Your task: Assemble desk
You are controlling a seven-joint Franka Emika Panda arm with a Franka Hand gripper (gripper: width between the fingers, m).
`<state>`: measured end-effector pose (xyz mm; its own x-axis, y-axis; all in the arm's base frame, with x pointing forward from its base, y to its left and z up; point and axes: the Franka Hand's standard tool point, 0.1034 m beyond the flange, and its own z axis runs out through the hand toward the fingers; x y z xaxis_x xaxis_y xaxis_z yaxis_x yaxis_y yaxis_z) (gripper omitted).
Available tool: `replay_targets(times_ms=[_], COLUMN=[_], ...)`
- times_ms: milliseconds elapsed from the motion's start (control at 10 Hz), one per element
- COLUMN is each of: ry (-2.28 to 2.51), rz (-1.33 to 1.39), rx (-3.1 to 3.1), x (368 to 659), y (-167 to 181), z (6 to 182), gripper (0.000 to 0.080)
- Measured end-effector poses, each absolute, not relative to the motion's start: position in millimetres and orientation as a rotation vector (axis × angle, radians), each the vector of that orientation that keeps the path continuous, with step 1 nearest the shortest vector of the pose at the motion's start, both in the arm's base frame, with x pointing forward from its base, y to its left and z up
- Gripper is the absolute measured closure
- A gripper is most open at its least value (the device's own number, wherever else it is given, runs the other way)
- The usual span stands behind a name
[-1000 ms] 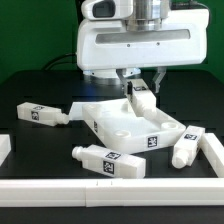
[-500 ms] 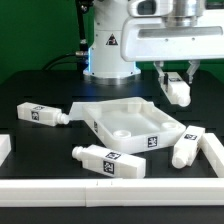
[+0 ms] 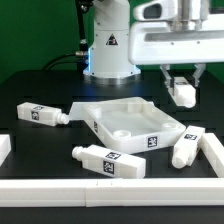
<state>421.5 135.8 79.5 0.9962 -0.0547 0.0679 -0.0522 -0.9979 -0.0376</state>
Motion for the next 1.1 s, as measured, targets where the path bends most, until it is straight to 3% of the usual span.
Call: replay_targets(times_ms=[200, 600, 800, 1100], ry=[0.082, 0.071, 0.052, 0.065], rz=[-0.121, -0.137, -0.126, -0.177], rx=[-3.091, -3.084, -3.088, -3.070], x=[401, 401, 379, 376], y=[144, 146, 142, 148], z=[59.8, 58.2, 39.6, 25.1], gripper=[0.0518, 0.0518, 0.0517, 0.0517])
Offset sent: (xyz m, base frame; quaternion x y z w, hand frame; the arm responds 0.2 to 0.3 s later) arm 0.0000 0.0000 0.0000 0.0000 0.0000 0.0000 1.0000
